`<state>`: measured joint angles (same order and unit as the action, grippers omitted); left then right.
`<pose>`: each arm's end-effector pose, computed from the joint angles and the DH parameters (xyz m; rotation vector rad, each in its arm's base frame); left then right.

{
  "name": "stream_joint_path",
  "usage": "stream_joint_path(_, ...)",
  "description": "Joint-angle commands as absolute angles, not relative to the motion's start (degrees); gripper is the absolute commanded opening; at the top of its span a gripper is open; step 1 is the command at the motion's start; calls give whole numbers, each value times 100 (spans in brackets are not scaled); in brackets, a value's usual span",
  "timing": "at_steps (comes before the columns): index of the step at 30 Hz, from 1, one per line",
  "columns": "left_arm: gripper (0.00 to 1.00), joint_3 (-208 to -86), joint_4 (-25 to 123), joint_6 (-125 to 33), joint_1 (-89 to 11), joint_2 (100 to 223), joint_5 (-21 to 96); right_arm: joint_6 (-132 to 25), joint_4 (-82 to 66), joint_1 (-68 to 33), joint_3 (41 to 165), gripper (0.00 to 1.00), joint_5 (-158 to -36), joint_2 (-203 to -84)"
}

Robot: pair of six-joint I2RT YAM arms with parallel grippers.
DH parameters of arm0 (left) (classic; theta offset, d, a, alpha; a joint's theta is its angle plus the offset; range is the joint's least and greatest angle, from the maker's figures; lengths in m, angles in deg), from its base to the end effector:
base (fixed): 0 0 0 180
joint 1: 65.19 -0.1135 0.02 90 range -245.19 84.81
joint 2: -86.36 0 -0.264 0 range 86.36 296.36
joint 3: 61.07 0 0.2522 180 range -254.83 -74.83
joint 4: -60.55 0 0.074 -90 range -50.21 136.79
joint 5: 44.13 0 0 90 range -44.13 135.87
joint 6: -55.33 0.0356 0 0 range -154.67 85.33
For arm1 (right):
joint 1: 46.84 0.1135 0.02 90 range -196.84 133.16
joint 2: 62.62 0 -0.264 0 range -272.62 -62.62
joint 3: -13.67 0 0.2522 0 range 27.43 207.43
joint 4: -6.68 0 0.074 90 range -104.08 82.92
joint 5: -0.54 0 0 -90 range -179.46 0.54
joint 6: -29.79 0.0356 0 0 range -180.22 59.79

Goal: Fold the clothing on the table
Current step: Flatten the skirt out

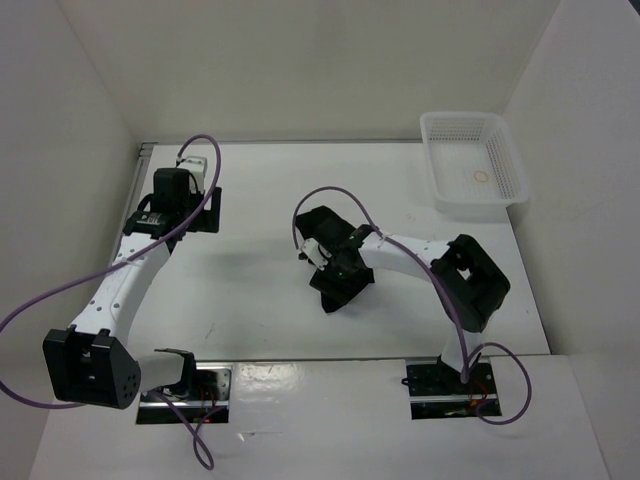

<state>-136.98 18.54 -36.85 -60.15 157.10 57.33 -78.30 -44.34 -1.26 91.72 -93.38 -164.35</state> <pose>0.2708 -0.0168 0.3202 -0.0555 2.2023 0.1510 0.2317 0.2399 0.1651 -1.5370 2.4503 0.1885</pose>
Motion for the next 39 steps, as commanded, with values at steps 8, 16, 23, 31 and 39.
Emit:
stream_joint_path(8,100,-13794,2042,-3845,-6036,15712,5869,-7533,-4645,131,9528,84,-9806,-15640)
stream_joint_path(16,100,-13794,2042,-3845,-6036,15589,5870,-7585,-4699,370,9344,84,-10298,-16035)
stream_joint_path(23,100,-13794,2042,-3898,-6036,15536,5817,-7639,-4699,537,9642,84,-10308,-16553)
stream_joint_path(31,100,-13794,2042,-3898,-6036,15474,5817,-7586,-4638,791,9774,83,-10133,-16994)
stream_joint_path(39,100,-13794,2042,-3898,-6036,15422,5817,-7367,-4470,853,9827,16,-9396,-17459)
